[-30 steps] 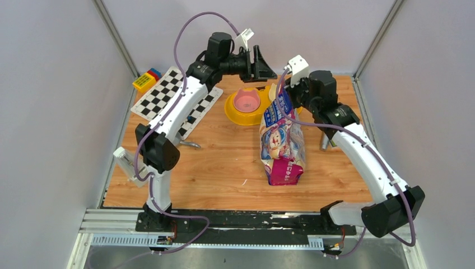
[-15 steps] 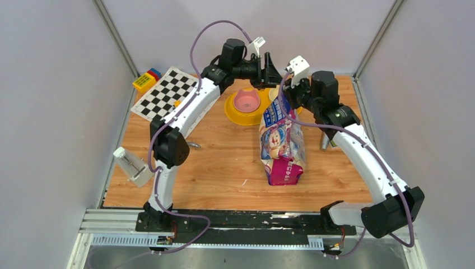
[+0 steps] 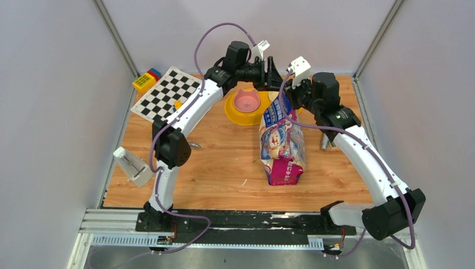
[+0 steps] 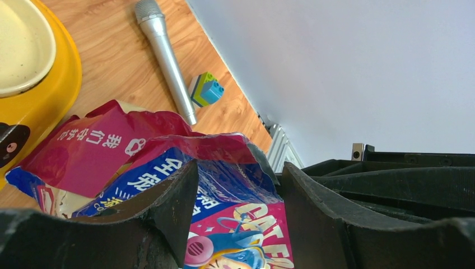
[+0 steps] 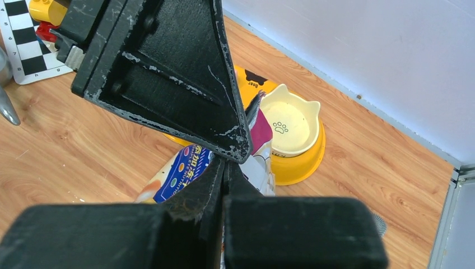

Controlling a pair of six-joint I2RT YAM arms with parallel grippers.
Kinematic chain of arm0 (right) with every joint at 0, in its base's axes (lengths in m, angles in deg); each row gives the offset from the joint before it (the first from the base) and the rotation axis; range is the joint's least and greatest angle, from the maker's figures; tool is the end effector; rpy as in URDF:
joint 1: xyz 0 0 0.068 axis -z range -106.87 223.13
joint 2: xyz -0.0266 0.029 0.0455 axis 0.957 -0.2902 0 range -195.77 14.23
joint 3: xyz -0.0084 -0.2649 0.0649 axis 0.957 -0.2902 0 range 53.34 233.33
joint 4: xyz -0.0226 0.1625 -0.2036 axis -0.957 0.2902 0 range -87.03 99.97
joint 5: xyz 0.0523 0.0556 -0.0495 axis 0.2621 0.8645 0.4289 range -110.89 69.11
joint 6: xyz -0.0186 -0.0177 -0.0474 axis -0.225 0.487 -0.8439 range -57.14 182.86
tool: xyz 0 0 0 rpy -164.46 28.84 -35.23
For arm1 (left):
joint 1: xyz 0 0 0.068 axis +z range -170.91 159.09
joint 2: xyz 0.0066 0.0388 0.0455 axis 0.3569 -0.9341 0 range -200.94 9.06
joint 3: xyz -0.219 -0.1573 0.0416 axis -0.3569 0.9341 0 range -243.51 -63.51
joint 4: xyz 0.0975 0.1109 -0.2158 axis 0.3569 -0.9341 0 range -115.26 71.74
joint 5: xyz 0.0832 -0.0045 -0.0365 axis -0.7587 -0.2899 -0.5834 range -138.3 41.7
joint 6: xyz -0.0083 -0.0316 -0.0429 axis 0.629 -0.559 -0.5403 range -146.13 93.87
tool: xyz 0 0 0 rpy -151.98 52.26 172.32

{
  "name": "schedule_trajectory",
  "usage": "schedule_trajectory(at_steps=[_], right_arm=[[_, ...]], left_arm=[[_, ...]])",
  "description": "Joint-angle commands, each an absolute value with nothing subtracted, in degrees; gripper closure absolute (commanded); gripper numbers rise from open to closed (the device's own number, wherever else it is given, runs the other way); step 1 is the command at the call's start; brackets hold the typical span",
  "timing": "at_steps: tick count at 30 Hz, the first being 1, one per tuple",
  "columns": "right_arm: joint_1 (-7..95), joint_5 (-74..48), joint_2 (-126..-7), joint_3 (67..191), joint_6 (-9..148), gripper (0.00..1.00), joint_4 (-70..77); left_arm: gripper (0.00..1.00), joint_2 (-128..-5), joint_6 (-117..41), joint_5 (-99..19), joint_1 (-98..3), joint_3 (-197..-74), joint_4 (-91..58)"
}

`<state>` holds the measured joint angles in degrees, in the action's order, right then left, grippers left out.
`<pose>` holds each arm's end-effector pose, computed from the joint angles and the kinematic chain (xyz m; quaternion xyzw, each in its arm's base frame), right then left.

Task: Serve the pet food
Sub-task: Open the pet food bag at the center of the board.

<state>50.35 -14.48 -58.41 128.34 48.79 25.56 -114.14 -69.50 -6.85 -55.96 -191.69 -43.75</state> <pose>0.2624 0.1144 0.3977 -0.2893 0.7669 0.0892 0.5659 0.3941 -0.3052 0.3802 0.1453 0.7812 -0.5622 0.2292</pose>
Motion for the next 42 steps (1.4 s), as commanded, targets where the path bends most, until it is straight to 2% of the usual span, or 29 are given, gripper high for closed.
schedule_trajectory(at_steps=[1, 7, 12, 23, 29, 36, 42], right_arm=[[50.1, -15.0, -56.0, 129.0, 48.4, 1.00, 23.9], [50.2, -14.8, -55.7, 129.0, 48.7, 1.00, 23.9], [50.3, -14.3, -55.6, 128.9, 49.1, 1.00, 23.8], [50.5, -15.0, -55.2, 129.6, 49.9, 1.00, 24.0], [51.0, -15.2, -55.6, 131.0, 51.7, 1.00, 24.7], [51.4, -16.5, -56.3, 132.7, 53.2, 1.00, 25.7], [51.4, -19.7, -57.2, 133.7, 53.8, 1.00, 26.1]], left_arm=[[0.36, -110.8, -68.1, -6.5, -56.0, -192.5, -44.4], [0.36, -110.1, -68.2, -6.6, -55.4, -191.2, -44.3], [0.39, -109.7, -68.1, -6.4, -54.8, -190.5, -44.3], [0.58, -109.9, -65.9, -8.9, -54.7, -190.7, -46.7], [0.64, -109.8, -64.6, -11.2, -54.7, -190.8, -48.9], [0.78, -109.9, -62.9, -14.6, -54.7, -191.3, -51.5], [0.84, -110.0, -62.8, -15.0, -54.7, -191.5, -51.9]])
